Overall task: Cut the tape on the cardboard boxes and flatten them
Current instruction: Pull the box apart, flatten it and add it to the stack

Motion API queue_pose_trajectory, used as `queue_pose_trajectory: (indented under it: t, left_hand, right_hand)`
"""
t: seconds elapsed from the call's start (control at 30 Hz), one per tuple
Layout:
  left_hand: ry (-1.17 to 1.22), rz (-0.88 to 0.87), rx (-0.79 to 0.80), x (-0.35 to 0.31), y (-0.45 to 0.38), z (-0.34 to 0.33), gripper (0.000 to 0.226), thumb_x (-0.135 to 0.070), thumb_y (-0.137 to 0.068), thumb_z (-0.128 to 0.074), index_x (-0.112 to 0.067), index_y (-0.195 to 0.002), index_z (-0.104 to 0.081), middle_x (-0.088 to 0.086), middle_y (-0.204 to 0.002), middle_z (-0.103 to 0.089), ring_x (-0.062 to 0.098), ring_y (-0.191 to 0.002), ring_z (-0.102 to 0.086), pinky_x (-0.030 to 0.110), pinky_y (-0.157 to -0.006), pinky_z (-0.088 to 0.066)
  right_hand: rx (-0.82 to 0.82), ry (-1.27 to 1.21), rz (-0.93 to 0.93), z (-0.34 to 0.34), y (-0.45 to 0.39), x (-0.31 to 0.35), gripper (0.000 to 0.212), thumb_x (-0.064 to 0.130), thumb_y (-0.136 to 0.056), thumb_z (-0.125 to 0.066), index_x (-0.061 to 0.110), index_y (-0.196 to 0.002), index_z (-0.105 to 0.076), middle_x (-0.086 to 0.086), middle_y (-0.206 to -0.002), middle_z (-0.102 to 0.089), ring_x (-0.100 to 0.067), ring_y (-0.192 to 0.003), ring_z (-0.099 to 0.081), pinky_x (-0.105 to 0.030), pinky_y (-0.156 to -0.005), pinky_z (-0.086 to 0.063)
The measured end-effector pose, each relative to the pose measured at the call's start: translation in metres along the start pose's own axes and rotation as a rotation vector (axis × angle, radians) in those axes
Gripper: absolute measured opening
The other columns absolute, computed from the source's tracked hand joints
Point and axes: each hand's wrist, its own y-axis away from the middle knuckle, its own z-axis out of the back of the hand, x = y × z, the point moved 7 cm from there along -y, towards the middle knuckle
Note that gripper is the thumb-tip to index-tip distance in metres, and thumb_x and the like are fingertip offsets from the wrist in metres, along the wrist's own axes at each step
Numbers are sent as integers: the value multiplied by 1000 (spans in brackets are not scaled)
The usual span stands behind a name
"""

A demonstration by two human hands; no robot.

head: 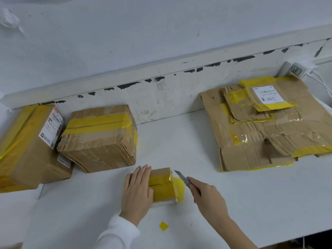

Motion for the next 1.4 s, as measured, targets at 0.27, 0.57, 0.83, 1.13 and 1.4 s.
queue_pose_trajectory:
  t: [0.27, 0.57, 0.83, 1.13, 1.4]
  left_hand:
    - [-23, 105, 60, 5, -1, -9, 50, -32, -87, -32, -11, -119, -64, 4, -117, -66, 26, -112, -61, 62, -85, -44]
    - [-20, 167, 132, 4, -5, -11, 54, -32, -87, -30, -8, -124, -61, 5, -114, -67, 25, -108, -63, 54, -80, -49]
    - [-24, 180, 129, 6, -7, -13, 55, -32, -87, -29, -8, -126, -59, 6, -115, -66, 27, -109, -62, 52, -81, -49]
    - [-22, 192, 173, 11, -6, -25, 64, -38, -88, -15, -14, -138, -46, 2, -131, -57, 22, -125, -50, 52, -95, -40]
    - [-7, 172, 147, 11, -6, -27, 60, -38, -91, -17, -15, -140, -43, 2, -133, -55, 22, -127, -48, 51, -96, -39]
  right_hand:
    - [17, 70, 47, -5, -12, 7, 22, 38, -100, -32, 32, -101, -54, 4, -71, -50, -22, -70, -50, -27, -54, -34]
    - [22, 338, 99, -15, -5, 8, 28, 40, -103, -23, 40, -126, -39, 5, -69, -37, -23, -71, -41, -27, -60, -34]
    - [35, 394, 99, -20, 11, -1, 29, 40, -103, -22, 42, -129, -34, 6, -72, -38, -22, -73, -41, -27, -61, -33]
    - [85, 412, 59, -25, 26, -9, 32, 44, -102, -20, 48, -132, -27, 5, -76, -40, -23, -74, -41, -27, -62, -33]
    - [156, 468, 25, -21, 36, -16, 35, 47, -101, -19, 50, -136, -23, 8, -102, -53, -20, -80, -38, -26, -67, -32]
